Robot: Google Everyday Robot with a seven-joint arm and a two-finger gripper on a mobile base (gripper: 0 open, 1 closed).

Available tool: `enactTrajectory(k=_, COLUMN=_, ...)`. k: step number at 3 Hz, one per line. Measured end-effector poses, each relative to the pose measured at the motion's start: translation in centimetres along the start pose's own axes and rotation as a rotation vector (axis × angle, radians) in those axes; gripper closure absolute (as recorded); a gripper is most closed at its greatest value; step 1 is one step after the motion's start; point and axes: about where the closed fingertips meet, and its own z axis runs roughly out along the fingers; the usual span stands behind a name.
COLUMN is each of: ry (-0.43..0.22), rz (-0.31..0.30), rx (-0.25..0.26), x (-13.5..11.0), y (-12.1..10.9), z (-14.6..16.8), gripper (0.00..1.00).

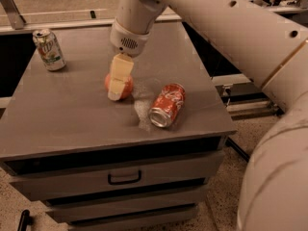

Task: Move apple near 7up can

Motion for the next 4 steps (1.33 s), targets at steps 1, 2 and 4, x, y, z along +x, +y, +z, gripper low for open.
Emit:
enactTrajectory(k=1, ry=0.024, rz=-0.011, rx=0.028, x=1.1, y=0.1, z=0.7, gripper=0.03)
enactTrajectory(k=2, ry=0.031, rz=-0.013, rx=0.043, x=2.2, y=0.0, z=1.4, gripper=0.17)
enactTrajectory(k=4, ry=0.005, rz=0.063, rx=-0.061, x=1.5, y=0.1, z=3.0, gripper=0.72)
